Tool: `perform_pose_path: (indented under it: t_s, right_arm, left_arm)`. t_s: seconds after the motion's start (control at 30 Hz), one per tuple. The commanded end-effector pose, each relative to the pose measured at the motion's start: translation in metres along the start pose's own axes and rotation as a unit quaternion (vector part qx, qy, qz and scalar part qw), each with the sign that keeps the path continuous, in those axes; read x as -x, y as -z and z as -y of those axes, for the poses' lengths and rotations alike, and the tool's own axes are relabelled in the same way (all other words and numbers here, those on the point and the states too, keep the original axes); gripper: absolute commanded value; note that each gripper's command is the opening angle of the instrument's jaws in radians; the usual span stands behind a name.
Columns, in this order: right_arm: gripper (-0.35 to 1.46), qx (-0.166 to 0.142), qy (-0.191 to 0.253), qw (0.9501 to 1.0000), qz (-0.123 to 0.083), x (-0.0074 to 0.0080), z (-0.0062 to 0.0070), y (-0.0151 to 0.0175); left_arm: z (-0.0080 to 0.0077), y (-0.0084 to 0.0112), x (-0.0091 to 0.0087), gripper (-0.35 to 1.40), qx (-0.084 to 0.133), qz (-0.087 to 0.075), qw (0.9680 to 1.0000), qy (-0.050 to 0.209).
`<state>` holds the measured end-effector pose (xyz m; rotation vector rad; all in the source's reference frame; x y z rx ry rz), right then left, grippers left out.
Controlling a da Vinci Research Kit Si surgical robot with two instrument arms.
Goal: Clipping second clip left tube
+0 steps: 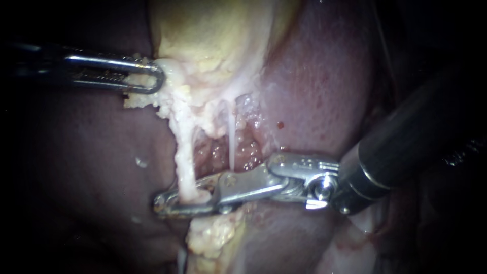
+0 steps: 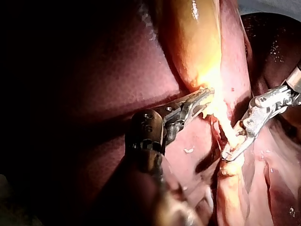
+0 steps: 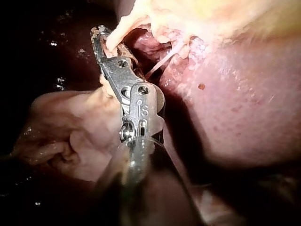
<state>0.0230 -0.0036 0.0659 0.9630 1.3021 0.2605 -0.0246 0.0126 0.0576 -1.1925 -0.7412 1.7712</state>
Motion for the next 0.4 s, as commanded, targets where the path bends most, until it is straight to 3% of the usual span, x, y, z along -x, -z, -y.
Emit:
perform_pose_path:
  t_s: [0.03, 0.4]
  right_arm:
    - [-0.35, -0.002, 0.0, 1.0, 0.001, 0.0, 0.0, 0.0001]
    - [-0.35, -0.002, -0.002, 1.0, 0.001, 0.0002, -0.0004, 0.0003]
  left_arm:
    - [0.0, 0.0, 0.0, -0.35, 0.0, 0.0, 1.0, 0.0]
    - [0.0002, -0.0001, 0.0, -0.35, 0.0, 0.0, 1.0, 0.0]
